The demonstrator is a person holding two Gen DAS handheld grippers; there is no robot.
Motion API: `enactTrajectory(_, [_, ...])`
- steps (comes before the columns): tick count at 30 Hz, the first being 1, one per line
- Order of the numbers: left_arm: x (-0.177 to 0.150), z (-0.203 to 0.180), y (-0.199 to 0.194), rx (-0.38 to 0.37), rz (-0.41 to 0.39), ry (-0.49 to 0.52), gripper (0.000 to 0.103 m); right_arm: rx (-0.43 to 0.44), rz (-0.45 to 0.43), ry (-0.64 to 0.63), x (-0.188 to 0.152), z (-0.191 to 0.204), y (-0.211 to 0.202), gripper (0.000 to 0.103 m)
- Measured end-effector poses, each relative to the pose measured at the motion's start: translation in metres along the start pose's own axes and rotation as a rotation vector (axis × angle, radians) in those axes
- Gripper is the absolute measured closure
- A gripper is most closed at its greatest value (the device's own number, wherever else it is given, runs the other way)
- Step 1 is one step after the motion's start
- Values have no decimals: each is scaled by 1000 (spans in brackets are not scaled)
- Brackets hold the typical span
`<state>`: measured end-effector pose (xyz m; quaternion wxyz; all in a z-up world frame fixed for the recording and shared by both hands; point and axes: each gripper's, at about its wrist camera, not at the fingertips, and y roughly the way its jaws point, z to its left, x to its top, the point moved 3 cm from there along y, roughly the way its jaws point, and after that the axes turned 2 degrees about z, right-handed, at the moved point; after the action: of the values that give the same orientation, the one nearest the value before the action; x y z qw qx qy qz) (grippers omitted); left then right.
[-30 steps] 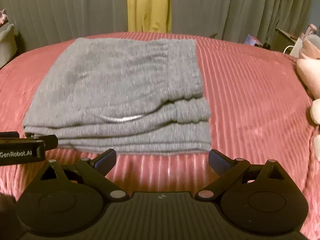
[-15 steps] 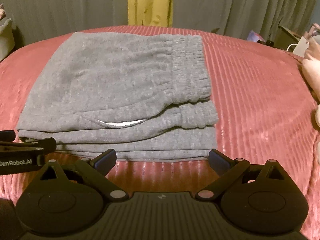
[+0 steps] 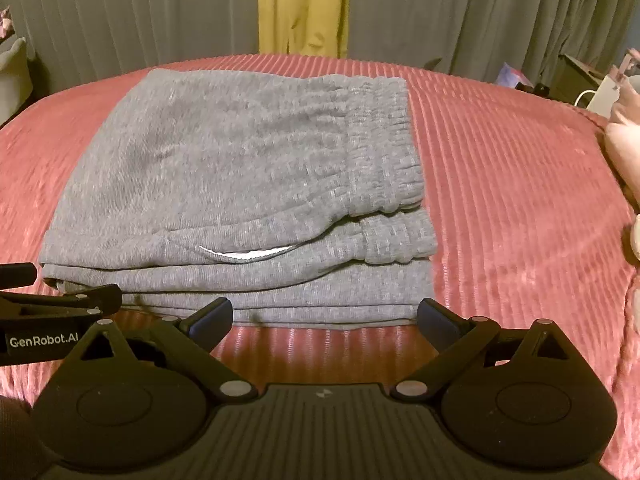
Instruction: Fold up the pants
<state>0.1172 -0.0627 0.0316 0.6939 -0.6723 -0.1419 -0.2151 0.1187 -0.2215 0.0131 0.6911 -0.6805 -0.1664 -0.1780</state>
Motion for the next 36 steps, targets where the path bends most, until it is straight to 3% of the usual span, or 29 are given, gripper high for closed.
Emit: enactTrajectory(36, [0, -1, -6, -13, 3, 4, 2, -4, -4, 12, 1, -1, -7, 4])
